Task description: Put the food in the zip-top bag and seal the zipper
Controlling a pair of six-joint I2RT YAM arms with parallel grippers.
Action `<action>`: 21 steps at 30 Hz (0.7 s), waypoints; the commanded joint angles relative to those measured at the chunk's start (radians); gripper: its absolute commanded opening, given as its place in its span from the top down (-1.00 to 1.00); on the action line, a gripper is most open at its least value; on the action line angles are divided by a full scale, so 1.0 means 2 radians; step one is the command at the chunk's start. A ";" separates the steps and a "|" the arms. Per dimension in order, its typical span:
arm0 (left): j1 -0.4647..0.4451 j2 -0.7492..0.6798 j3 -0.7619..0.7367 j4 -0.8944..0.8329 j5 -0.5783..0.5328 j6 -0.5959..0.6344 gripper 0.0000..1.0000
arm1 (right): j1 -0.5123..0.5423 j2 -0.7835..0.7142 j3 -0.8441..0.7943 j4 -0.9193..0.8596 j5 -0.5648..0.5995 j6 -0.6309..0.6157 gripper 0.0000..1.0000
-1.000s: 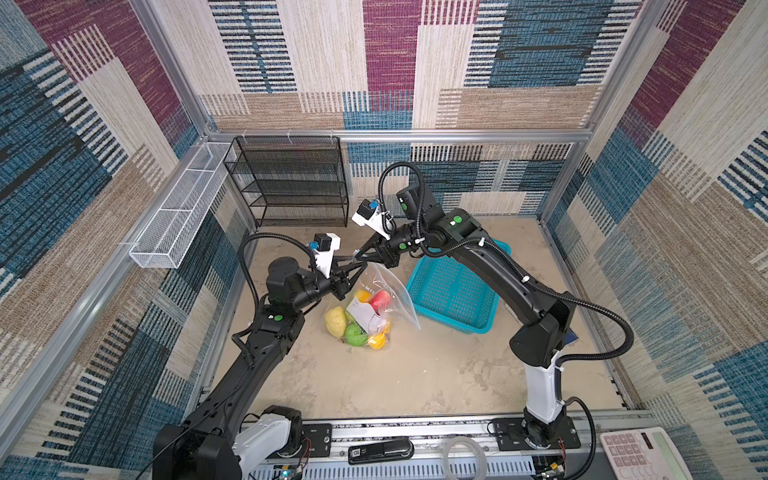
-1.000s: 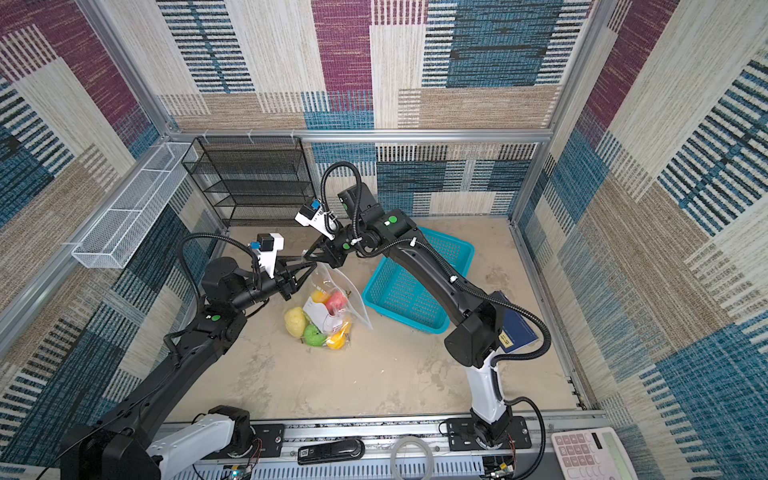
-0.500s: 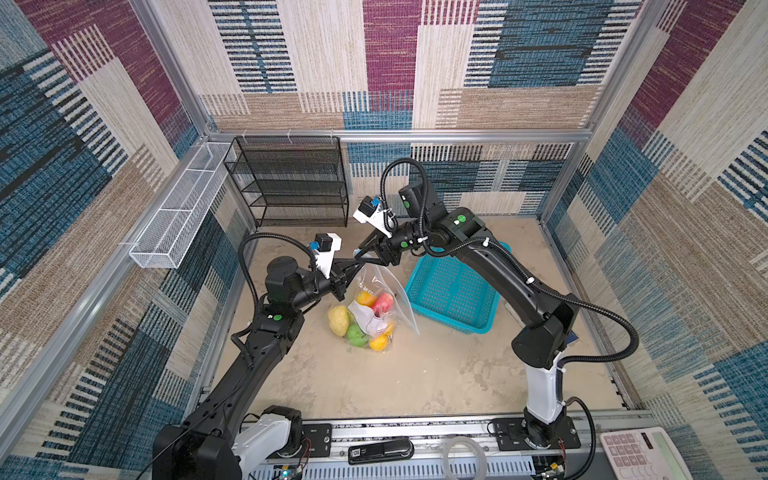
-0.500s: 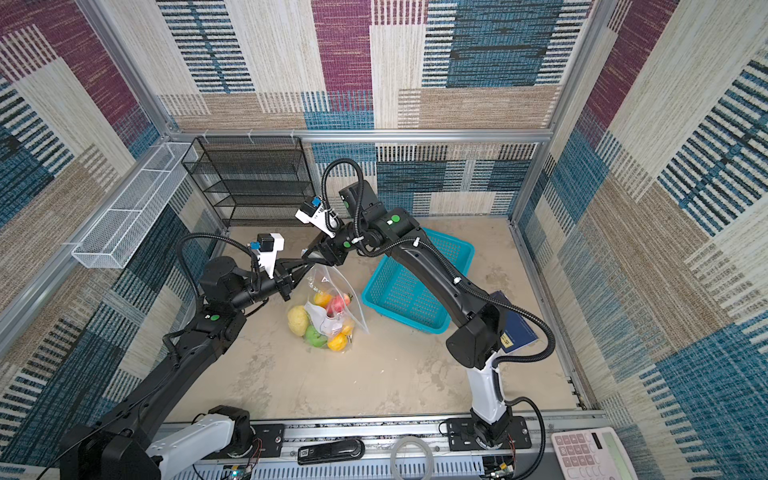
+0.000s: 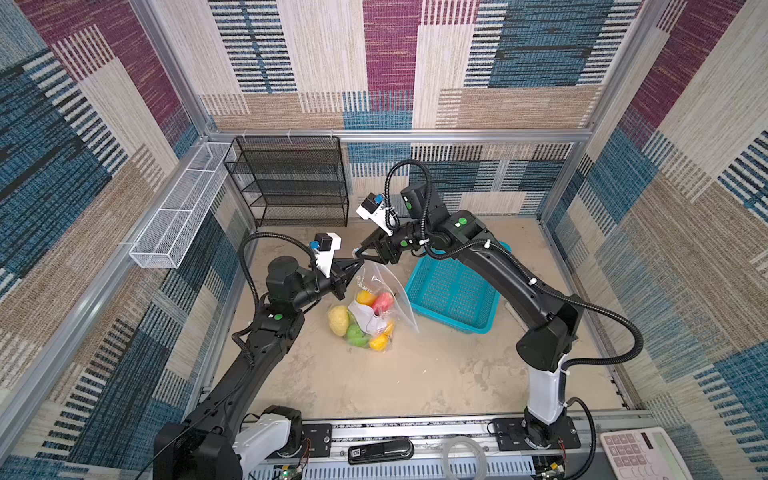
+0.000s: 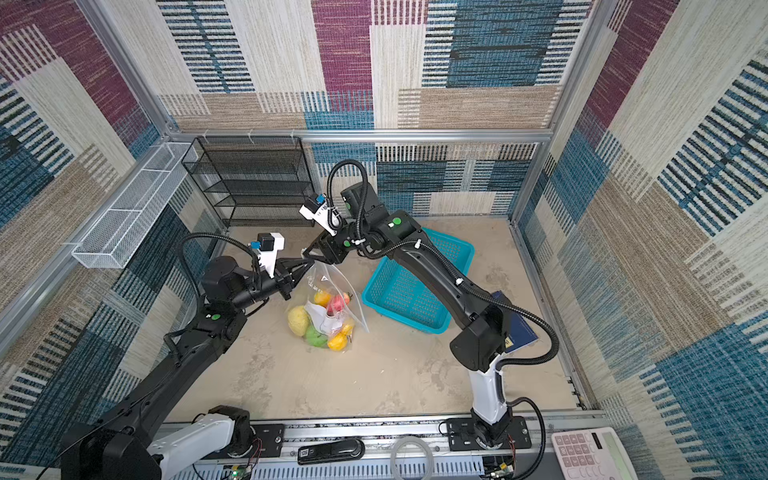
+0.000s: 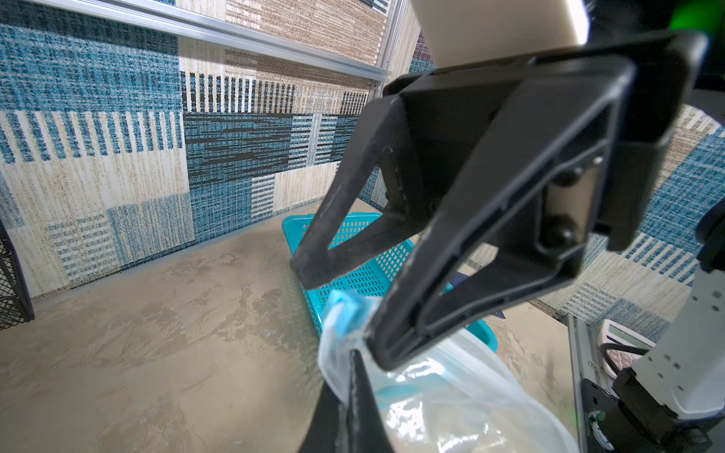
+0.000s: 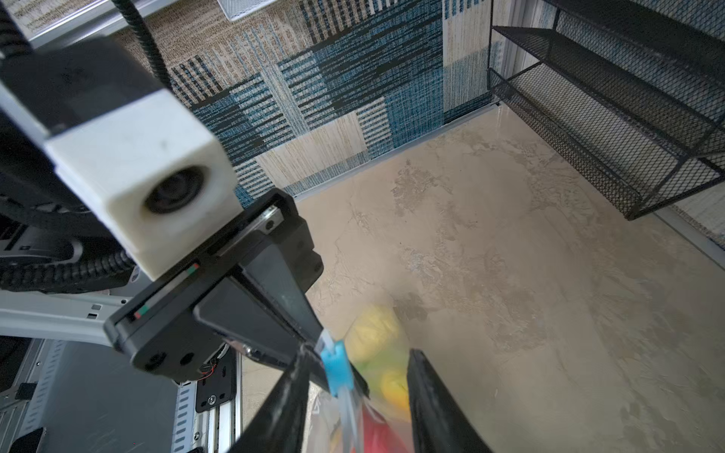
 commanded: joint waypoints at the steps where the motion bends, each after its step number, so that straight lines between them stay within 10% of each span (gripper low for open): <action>1: 0.001 0.001 0.002 0.011 0.003 -0.002 1.00 | 0.001 0.009 0.015 0.017 -0.002 0.011 0.17; 10: 0.001 0.005 0.002 0.012 0.003 -0.005 1.00 | 0.001 0.018 0.019 0.008 -0.005 0.011 0.81; 21: 0.001 -0.001 0.001 -0.002 -0.045 -0.008 1.00 | 0.002 -0.030 -0.072 0.033 0.022 0.026 0.79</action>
